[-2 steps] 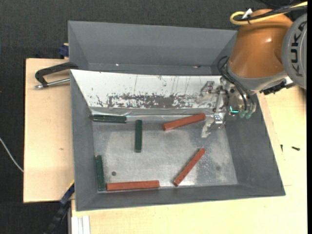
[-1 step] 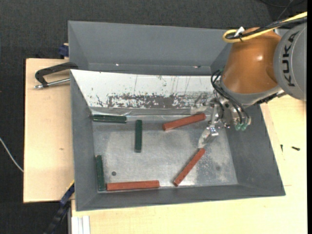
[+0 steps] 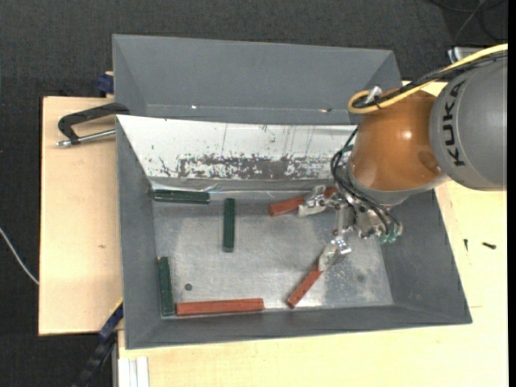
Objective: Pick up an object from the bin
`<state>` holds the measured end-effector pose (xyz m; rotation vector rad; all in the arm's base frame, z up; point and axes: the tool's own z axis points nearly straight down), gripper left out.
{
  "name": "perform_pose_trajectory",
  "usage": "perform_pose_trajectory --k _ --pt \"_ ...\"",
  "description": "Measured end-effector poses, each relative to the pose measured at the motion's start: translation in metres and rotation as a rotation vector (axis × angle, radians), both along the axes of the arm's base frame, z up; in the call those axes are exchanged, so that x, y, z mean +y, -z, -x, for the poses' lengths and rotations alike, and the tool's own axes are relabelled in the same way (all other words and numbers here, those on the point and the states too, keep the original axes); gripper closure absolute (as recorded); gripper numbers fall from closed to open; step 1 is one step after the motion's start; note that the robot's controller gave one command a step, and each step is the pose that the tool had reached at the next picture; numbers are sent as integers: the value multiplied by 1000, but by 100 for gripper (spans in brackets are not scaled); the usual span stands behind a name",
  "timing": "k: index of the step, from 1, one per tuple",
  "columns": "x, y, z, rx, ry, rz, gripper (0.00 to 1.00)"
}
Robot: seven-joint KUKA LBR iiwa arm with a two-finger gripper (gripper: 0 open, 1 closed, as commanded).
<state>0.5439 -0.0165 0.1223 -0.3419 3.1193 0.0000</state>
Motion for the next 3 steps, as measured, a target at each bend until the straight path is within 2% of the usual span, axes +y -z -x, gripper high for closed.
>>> perform_pose_trajectory --k 1,2,3 --pt "-30 38 5 39 86 0 100" --pt "-30 38 5 39 86 0 100" --pt "-35 -152 -19 -1 49 0 100"
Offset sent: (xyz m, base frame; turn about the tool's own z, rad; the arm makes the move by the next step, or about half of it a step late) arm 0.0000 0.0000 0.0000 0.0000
